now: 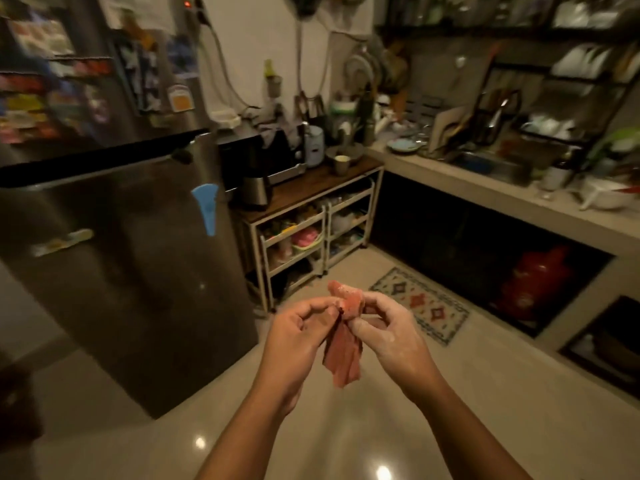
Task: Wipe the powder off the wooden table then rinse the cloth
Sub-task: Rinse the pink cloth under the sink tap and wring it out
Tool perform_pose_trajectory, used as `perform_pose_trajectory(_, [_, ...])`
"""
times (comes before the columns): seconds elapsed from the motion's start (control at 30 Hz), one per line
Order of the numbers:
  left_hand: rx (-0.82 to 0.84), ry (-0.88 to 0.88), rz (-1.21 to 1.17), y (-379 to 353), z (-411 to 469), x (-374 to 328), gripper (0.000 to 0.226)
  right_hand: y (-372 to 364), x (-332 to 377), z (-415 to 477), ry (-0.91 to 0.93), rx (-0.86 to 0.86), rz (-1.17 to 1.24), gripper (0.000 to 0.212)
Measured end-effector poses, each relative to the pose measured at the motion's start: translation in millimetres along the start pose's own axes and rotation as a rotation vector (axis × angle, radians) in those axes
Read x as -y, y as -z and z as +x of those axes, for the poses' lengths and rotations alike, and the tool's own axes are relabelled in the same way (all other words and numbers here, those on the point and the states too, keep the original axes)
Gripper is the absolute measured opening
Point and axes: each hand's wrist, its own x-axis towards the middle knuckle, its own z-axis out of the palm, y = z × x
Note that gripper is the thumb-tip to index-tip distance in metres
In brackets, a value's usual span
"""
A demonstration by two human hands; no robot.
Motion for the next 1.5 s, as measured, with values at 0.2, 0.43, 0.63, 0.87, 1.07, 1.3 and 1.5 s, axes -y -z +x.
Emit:
perform_pose_trajectory(0.2, [0.144,0.036,-0.072,-50.3,128.6,-12.1,0.019,70.9,-2.7,94.9,-0.028,-0.167,-0.020,0.027])
perform_pose_trajectory(0.43, [0.372,0.046,-0.005,-138.6,249.0,-19.5,0.018,158.7,-30.7,172.7,-0.038,-0.414,0.070,0.018])
perform_pose_trajectory(0.63, [0.445,-0.007,0.110,-229.5,351.3,-7.5,0.014,256.6,-53.5,259.2,0.028,-0.499,0.007,0.018])
perform_pose_trajectory(0.87, [0.322,-0.058,0.046,-312.6,481.9,-18.7,0.013,370.1,-59.0,386.8,0.067,-0.467,0.003,0.018])
perform_pose_trajectory(1.07, [0.294,-0.051,-0.006,-360.9,589.3,-4.7,0.012,426.9,-87.0,493.7,0.075,-0.421,0.100,0.019])
perform_pose_trajectory(1.3, [0.409,-0.040,-0.006,-407.7,747.5,8.3,0.017,488.0,-121.0,623.8,0.031,-0.523,0.126,0.018])
perform_pose_trajectory(1.5, [0.667,-0.005,0.023,-480.0,863.7,8.5,0.029,551.2,-137.2,709.7,0.020,-0.656,0.128,0.018])
